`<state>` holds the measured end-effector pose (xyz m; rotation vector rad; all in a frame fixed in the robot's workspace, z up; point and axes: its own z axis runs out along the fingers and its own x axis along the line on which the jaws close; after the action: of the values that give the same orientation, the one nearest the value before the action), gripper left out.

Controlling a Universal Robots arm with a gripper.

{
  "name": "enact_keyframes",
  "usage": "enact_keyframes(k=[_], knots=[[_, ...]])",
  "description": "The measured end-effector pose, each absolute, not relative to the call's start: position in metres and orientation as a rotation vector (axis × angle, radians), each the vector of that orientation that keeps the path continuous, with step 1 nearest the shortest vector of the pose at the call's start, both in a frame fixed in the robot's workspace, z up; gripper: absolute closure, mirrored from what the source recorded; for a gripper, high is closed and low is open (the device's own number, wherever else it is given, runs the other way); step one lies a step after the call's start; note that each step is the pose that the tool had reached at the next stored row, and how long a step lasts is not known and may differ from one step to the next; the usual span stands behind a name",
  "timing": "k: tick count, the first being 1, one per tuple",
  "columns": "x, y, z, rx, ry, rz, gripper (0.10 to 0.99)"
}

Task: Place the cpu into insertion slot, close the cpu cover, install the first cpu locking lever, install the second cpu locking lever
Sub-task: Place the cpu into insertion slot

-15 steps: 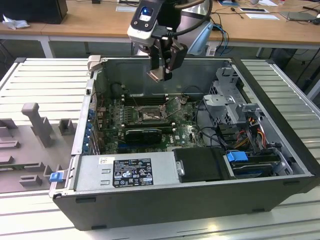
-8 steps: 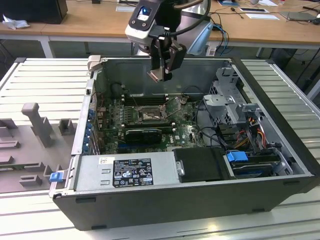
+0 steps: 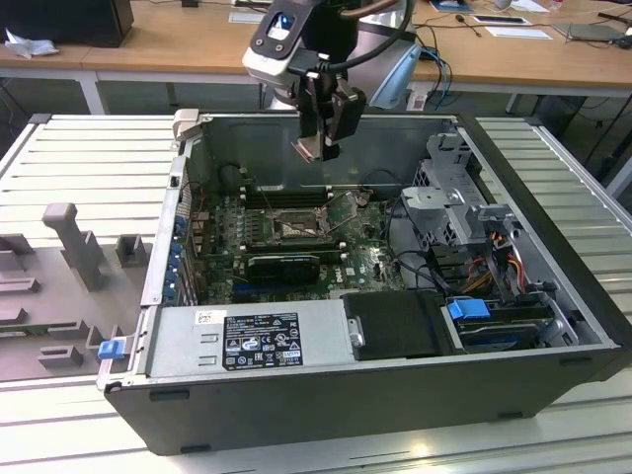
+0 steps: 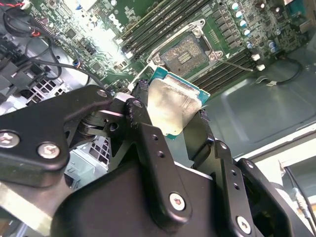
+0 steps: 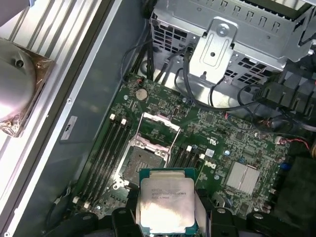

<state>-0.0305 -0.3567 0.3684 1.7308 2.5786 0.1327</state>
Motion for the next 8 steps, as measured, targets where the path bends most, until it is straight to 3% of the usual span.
enact_keyframes(k=[8], knots=[[-0.0305, -0.3567, 0.368, 1.839, 2.498, 0.13, 0.557]])
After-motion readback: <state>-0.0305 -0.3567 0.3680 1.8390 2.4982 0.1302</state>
